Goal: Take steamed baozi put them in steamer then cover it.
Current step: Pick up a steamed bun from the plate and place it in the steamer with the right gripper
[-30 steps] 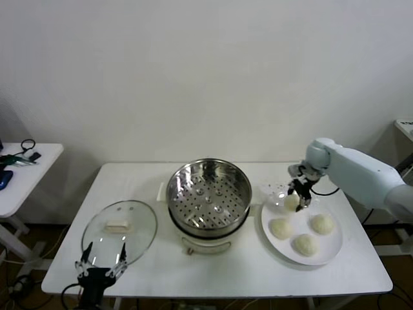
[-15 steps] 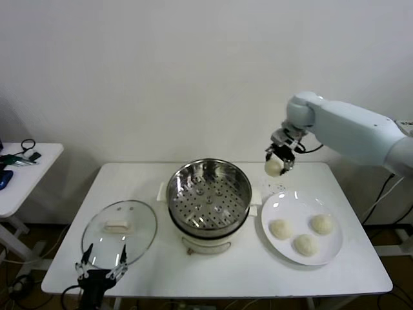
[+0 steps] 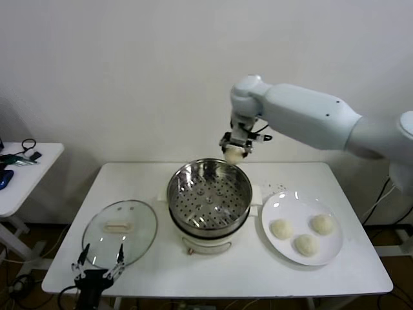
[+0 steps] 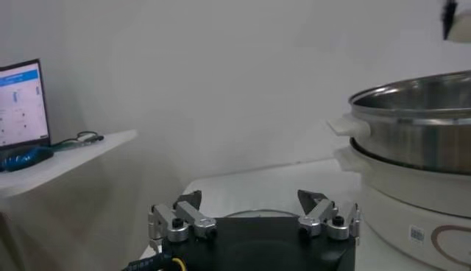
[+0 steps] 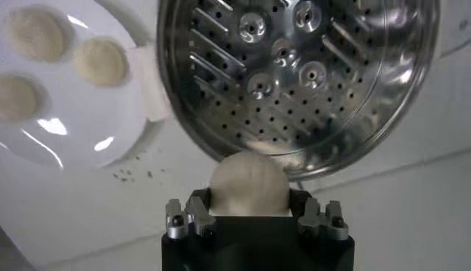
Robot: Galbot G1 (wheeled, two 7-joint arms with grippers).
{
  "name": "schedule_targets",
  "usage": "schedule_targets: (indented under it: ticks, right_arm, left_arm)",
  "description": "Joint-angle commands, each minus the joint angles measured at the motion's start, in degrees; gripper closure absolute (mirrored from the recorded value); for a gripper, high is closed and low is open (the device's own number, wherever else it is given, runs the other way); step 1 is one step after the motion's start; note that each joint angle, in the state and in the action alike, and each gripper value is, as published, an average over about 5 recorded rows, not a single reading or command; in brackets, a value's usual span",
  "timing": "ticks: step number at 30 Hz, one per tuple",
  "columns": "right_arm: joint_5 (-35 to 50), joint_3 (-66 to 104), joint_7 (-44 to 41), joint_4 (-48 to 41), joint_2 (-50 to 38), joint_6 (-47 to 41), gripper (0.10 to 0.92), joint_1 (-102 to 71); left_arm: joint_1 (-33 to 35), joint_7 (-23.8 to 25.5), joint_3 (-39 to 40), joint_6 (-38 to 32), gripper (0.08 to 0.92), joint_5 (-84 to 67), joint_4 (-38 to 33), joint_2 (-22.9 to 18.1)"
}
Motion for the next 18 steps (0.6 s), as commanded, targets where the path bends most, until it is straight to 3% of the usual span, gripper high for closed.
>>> schedule_targets:
  ticks: [1, 18]
  right_arm:
    - [-8.69, 2.88, 0.51, -0.05, 5.84, 3.89, 0.347, -5.62]
    - [-14.66, 3.71, 1.33, -3.20, 6.57, 4.50, 0.347, -13.02]
  left_arm:
    - [0.24, 0.02, -0.67, -0.13, 0.177, -0.82, 0.34, 0.31]
    - [0.43, 0.01, -1.34, -0.66, 0.177, -1.48, 1.62, 0.44]
